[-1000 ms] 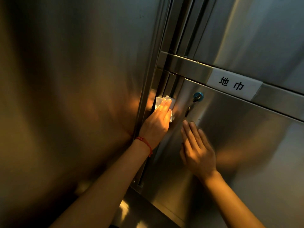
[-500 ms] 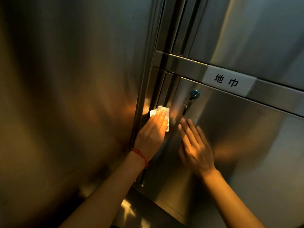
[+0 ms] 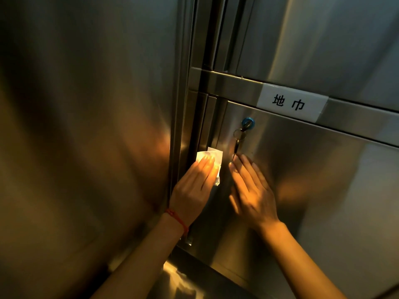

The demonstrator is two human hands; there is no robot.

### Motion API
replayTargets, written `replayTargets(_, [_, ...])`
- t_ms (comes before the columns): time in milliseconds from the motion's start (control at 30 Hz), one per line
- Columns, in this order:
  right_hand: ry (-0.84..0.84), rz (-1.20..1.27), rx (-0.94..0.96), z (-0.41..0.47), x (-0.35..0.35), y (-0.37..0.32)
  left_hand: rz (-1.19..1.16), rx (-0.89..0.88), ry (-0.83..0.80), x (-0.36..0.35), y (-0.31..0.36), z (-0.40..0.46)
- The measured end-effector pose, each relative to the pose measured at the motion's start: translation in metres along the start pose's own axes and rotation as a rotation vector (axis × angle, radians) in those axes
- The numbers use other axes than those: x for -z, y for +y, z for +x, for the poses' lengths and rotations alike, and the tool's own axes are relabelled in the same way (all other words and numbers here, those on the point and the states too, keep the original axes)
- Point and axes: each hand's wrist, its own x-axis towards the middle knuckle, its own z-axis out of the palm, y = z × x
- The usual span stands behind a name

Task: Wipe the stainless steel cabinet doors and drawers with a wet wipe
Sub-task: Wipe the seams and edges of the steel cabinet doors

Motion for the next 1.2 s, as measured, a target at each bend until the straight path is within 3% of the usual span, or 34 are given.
replayTargets(300, [0.028,0.045,0.043,0.008,-0.002,0.000,-0.036,0.000,0.053,-0.015,-0.009,-0.001])
replayTargets(500, [-0.137,0.122,0.029,0.015,0.000,-0.008,-0.076,0.071,-0.120,-0.003,-0.010,0.001])
replayTargets(733, [-0.173,0.245,-0.103,0.019,0.014,-0.017,-0.091,0.106,-0.243,0.020,-0.005,0.013])
replayTargets(933, [-0.242,0.249,-0.258,0.018,0.062,-0.013,-0.103,0.113,-0.217,0.044,0.017,0.048])
replayTargets(1200, [-0.306,0.331,-0.395,0.040,0.161,-0.001,-0.217,0.100,-0.344,0.109,0.056,0.105])
